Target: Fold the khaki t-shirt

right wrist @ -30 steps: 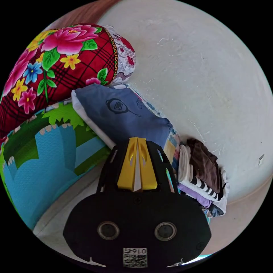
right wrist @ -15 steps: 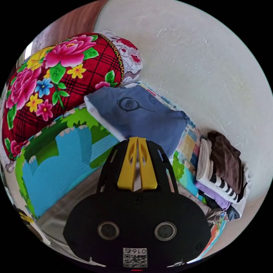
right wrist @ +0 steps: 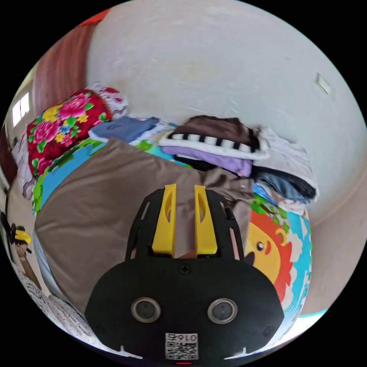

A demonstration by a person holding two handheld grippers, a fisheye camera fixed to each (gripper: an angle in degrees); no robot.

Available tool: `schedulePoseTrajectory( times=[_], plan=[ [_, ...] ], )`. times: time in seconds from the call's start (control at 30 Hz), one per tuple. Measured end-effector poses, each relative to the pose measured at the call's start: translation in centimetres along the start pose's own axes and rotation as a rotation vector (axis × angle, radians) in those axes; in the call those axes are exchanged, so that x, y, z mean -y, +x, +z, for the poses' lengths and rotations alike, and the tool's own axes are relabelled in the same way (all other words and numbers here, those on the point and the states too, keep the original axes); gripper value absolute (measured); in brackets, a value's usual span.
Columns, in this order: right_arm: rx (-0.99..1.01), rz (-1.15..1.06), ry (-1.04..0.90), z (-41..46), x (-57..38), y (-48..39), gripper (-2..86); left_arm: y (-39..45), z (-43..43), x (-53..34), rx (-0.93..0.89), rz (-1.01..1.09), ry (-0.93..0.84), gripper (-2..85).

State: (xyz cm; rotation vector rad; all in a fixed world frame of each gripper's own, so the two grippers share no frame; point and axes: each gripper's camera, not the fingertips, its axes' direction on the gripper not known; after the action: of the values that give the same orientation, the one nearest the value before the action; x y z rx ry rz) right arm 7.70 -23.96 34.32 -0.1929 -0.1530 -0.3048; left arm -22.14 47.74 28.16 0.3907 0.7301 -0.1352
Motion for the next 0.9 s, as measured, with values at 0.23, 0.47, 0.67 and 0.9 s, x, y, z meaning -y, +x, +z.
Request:
schedulePoseTrajectory(
  times=[0.23,0.47,0.67,0.9],
  plan=[
    [0.203,0.367,0.01,3.9,0.3,19.1,10.1,1.7,3.1,3.5,-0.096,-0.039,-0.032,-1.0],
    [0.205,0.281,-0.146,9.9,3.3,24.4,11.3,2.3,3.9,6.2,-0.148,-0.11,0.022,-1.0],
    [0.121,0.139,-0.076,7.9,3.8,24.6,0.8,3.8,4.6,8.3,-0.116,-0.079,-0.009,-1.0],
    [0.258,-0.066,0.14,-4.6,2.2,24.3,-0.2,6.3,5.4,10.6,-0.153,-0.025,-0.009,-1.0]
  ],
)
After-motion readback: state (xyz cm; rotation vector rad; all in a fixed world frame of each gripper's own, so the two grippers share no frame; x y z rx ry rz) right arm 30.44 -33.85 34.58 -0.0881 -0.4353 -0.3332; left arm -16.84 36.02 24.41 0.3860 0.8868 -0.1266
